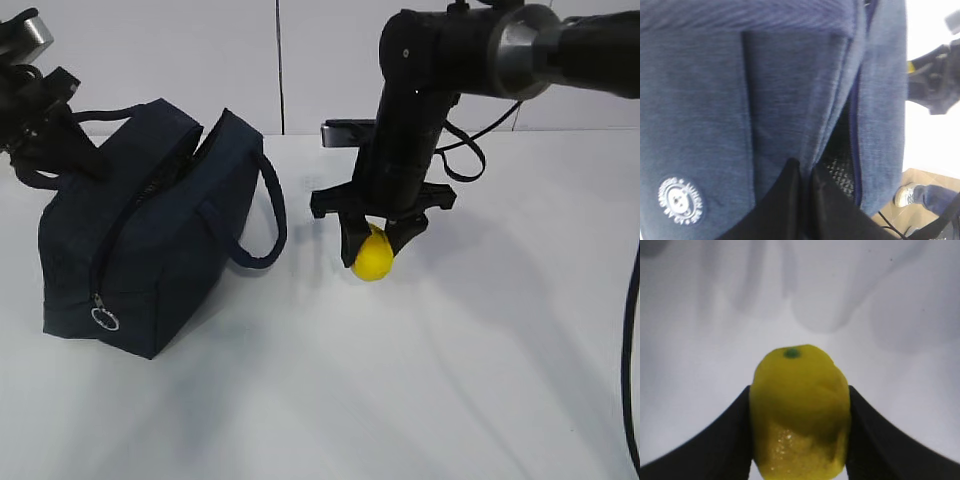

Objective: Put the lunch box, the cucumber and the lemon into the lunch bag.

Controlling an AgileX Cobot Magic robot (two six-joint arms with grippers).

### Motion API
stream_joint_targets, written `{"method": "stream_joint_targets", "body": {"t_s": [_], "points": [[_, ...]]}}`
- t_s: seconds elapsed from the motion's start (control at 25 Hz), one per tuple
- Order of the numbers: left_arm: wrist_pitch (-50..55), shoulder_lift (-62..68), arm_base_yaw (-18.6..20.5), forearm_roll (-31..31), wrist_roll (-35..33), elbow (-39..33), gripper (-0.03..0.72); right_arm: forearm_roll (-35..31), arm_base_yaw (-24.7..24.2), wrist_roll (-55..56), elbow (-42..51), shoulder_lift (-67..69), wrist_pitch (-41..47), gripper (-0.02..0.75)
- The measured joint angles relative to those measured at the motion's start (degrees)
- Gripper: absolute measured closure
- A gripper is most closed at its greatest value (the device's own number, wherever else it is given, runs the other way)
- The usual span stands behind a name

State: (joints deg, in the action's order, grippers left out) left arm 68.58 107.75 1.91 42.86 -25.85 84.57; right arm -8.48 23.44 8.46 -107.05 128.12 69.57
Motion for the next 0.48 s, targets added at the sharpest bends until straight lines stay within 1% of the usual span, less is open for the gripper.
{"method": "stream_joint_targets", "body": {"t_s": [0.12, 0.24, 0.32, 0.4, 0.48], "points": [[0.0, 0.0, 0.0, -1.7, 2.0, 0.0, 0.696, -4.3, 0.0, -1.4, 0.0, -2.3, 0.2, 0.375], [0.0, 0.0, 0.0, -2.3, 3.4, 0.1, 0.696, -12.2, 0.0, -4.6, -0.4, -4.7, 0.4, 0.375], [0.0, 0.0, 0.0, -2.1, 4.0, 0.1, 0.696, -18.8, 0.0, -8.0, -1.9, -5.3, 0.6, 0.376], [0.0, 0.0, 0.0, -0.5, 4.4, 0.1, 0.696, -23.6, 0.0, -11.5, -3.6, -5.6, 0.6, 0.376], [0.0, 0.0, 0.0, 2.5, 4.0, 0.1, 0.696, -28.1, 0.0, -14.5, -5.1, -5.6, 0.6, 0.376]]}}
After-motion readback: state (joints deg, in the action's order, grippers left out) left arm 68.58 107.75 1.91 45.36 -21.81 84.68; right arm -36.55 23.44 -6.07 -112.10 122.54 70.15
